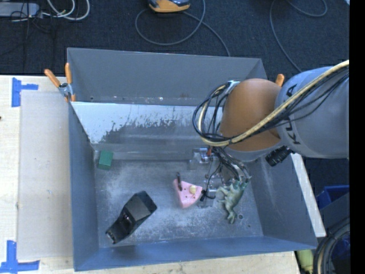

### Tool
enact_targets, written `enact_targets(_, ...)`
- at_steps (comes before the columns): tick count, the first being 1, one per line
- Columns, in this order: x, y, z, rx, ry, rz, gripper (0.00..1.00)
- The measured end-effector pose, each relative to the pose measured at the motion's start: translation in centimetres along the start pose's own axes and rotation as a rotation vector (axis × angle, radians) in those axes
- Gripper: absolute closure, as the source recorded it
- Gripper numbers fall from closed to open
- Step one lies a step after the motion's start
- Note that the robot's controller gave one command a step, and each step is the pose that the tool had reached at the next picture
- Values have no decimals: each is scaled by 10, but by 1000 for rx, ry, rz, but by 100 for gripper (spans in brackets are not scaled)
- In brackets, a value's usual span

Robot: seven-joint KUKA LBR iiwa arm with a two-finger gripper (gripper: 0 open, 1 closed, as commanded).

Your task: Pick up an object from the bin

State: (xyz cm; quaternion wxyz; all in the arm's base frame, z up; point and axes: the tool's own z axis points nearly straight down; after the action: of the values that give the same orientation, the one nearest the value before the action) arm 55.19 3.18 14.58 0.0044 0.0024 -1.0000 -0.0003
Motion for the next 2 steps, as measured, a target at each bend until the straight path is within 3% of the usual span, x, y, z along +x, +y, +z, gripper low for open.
enact_targets(1,-2,0,-4,0,-7,1,0)
enact_targets(2,-2,-2,25,1,-11,-204,0)
